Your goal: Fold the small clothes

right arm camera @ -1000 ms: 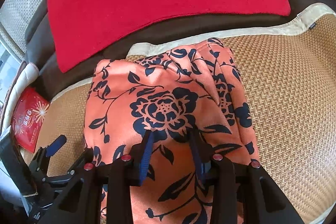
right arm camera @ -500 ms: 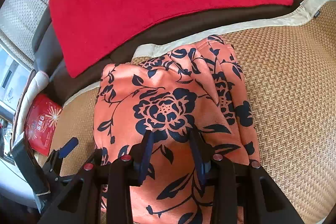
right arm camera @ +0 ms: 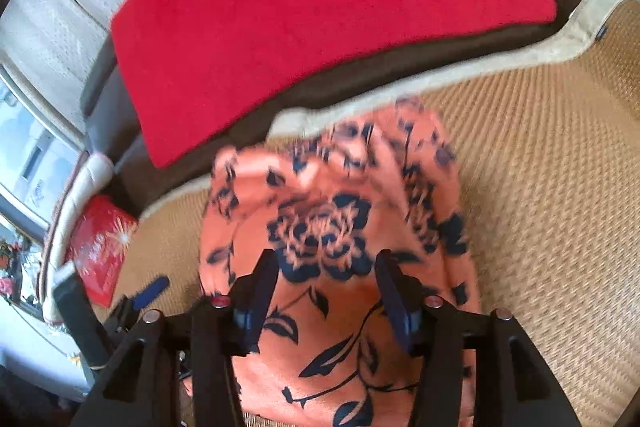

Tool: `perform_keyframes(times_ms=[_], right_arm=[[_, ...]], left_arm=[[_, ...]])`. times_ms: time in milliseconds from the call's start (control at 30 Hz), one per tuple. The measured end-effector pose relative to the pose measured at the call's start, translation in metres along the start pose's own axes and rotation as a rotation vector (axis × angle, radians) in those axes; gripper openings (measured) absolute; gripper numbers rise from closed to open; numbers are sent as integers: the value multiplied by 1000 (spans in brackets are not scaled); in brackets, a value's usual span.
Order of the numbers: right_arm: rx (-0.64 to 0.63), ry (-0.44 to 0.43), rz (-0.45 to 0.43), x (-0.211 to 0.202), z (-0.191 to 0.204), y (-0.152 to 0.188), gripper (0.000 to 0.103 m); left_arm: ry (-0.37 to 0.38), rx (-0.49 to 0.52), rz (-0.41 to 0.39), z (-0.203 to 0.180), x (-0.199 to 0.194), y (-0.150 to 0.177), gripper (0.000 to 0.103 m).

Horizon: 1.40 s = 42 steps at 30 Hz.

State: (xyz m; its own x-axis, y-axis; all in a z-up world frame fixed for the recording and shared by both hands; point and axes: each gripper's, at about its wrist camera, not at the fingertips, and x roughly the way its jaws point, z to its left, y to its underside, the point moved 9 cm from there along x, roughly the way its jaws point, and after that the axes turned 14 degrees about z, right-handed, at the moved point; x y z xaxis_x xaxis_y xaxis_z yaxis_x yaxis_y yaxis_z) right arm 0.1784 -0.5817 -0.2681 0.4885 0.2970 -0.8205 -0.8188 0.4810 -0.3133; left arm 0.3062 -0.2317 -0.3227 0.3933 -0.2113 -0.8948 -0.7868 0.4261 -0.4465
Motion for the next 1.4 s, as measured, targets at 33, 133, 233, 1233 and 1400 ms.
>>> perform_keyframes(times_ms=[33, 133, 233, 1233, 1400], right_arm=[[11, -7, -22, -7, -4, -2, 58], [71, -30, -67, -23, -25, -9, 63], [163, -50, -77, -31, -57, -11, 71], [90, -299, 100, 50, -22, -6, 77], [74, -247, 105, 63, 4, -7, 65]], left_arm=[[16, -7, 5, 1, 0, 0, 103], [167, -43, 49, 4, 0, -3, 103], [369, -114, 94, 8, 1, -4, 103], [685, -157, 266, -57, 38, -18, 103], [657, -134, 246, -68, 39, -20, 96]])
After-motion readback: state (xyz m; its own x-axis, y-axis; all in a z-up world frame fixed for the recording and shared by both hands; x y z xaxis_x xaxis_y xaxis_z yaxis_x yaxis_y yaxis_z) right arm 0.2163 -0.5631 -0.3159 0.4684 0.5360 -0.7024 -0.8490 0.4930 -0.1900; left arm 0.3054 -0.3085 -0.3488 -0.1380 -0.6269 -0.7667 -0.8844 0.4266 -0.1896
